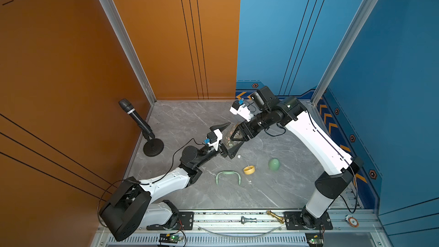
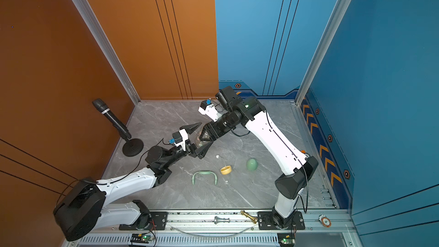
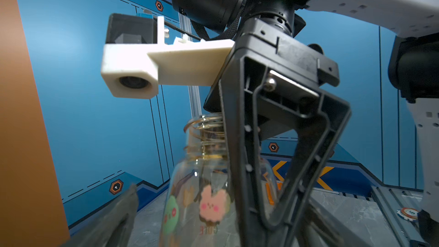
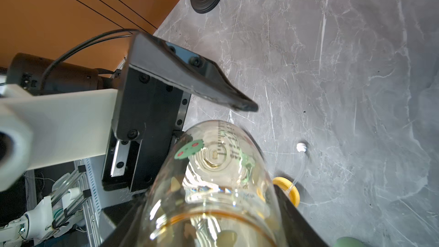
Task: Assemble the baby bottles
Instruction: Pick up the baby bottle from the center of the board.
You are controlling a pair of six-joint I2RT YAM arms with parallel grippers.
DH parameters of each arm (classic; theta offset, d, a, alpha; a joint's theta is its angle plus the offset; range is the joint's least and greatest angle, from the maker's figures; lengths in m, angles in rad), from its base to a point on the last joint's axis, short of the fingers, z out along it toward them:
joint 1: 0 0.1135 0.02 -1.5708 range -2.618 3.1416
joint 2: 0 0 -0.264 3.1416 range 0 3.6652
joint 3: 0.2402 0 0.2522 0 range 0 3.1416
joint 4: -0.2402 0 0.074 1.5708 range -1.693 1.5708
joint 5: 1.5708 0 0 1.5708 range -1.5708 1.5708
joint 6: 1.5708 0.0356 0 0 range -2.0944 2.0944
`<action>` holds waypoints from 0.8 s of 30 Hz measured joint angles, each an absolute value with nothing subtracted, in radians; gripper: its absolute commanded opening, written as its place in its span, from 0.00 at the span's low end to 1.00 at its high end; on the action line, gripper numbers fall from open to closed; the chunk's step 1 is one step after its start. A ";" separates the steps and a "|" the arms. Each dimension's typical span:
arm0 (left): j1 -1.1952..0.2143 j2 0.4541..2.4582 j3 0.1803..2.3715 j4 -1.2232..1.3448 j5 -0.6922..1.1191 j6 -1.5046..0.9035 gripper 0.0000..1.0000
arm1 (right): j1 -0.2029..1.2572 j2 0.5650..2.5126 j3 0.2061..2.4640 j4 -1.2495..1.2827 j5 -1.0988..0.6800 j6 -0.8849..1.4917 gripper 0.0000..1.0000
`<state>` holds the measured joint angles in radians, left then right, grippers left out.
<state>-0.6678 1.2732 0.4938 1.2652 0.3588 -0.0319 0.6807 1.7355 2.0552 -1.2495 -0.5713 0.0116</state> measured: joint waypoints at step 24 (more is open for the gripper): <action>-0.620 1.317 0.500 1.265 0.507 -0.130 0.45 | 0.715 1.735 2.043 -1.246 -0.511 0.005 0.74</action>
<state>-0.6197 1.3170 0.4995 1.2648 0.5072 -0.1299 0.7155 1.7348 2.0434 -1.2465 -0.5114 0.0048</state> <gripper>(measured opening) 0.730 0.649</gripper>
